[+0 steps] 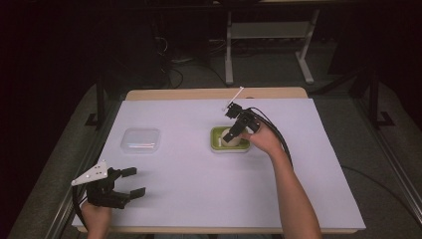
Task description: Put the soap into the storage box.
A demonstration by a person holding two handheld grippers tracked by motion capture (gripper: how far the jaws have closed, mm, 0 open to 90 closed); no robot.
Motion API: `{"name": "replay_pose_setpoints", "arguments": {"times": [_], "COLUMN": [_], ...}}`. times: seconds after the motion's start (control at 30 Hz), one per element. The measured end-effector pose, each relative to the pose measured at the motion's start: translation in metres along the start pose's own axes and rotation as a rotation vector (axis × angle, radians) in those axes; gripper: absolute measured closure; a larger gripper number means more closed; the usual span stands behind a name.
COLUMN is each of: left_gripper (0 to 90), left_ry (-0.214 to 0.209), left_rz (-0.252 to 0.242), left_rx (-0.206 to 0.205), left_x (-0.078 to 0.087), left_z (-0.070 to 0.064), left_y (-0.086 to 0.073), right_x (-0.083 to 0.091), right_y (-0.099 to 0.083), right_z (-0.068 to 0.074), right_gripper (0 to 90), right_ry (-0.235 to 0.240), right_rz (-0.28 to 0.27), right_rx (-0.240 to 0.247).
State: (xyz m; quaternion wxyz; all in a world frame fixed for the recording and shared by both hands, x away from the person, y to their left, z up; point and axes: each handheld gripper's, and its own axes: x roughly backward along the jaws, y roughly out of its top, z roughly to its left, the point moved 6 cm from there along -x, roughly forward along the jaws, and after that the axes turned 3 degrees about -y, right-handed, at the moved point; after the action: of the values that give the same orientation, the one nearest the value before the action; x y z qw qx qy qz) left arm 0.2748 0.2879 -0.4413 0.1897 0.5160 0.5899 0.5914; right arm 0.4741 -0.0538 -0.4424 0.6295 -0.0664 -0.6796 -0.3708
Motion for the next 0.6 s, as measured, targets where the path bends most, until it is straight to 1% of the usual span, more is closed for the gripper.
{"name": "replay_pose_setpoints", "arguments": {"times": [0.1, 0.23, 0.4, 0.43, 0.6], "left_gripper": [13.1, 13.0, 13.1, 13.1, 13.1], "left_ry": [0.0, 0.001, 0.002, 0.002, 0.001], "left_rz": [0.003, 0.001, 0.004, 0.004, 0.004], "left_rx": [0.0, -0.001, -0.001, -0.002, -0.002], "left_x": [0.0, 0.0, 0.0, 0.0, -0.001], "left_z": [0.0, 0.0, 0.0, 0.0, 0.0], "left_y": [0.0, 0.0, 0.0, 0.0, 0.0], "right_x": [0.005, 0.011, 0.02, 0.022, 0.03], "right_y": [-0.001, -0.004, -0.006, -0.006, -0.01], "right_z": [0.002, 0.003, 0.006, 0.008, 0.014], "right_gripper": [25.5, 24.9, 24.0, 23.6, 23.7], "right_ry": [0.005, -0.001, 0.011, 0.021, 0.029], "right_rz": [-0.011, -0.016, -0.031, -0.035, -0.072], "right_rx": [-0.002, 0.013, 0.018, 0.014, 0.025]}}
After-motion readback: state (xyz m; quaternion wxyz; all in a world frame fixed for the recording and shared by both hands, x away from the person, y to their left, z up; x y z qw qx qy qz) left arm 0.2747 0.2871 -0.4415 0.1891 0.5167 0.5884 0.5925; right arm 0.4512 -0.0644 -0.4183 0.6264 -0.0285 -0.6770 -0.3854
